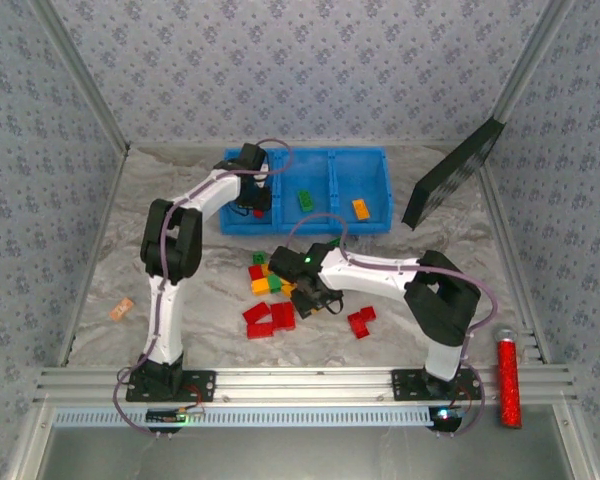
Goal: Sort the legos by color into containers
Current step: Place the lego in the container, then pick up the lego from the bottom-center of the table.
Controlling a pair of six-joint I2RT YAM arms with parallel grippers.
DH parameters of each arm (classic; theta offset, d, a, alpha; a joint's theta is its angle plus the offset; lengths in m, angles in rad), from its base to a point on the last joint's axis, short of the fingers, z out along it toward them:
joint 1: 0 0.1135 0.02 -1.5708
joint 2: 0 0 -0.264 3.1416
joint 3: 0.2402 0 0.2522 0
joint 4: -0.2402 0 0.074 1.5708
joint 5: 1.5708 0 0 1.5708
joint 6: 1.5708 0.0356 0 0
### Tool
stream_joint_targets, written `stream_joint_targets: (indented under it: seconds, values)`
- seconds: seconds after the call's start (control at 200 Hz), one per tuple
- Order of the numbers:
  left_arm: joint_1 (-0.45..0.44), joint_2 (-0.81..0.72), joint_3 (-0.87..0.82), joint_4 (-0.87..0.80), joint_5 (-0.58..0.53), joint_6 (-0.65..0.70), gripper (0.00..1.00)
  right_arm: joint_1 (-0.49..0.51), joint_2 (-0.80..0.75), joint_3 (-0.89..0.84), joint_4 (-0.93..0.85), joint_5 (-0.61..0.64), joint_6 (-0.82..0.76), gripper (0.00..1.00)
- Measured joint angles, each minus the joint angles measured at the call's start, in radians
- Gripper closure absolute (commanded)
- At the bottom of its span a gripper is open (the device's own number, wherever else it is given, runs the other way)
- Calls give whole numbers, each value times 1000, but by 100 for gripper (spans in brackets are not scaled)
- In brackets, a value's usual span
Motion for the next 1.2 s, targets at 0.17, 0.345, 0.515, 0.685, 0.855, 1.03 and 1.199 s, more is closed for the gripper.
stream_joint_targets:
  seconds: [0.17,0.345,0.515,0.685,0.855,1.03,1.199]
  values:
    - [0,7,0,-6,6,-5,66,-19,5,0,9,-1,-10,36]
    - [1,7,0,-7,8,-9,59,-36,31,0,48,-18,-19,41]
    - [1,7,0,-8,12,-12,55,-56,54,-2,81,-41,-36,46]
    - [1,6,2,-10,16,-6,51,-68,55,-31,105,-58,-42,58]
    - [1,-13,13,-32,19,12,49,-79,43,-61,122,-74,-47,68]
    - [1,-73,46,-53,22,31,46,-101,6,-79,104,-94,-59,72]
    - [0,-170,85,-54,38,48,45,-173,-152,-80,56,-126,-83,71]
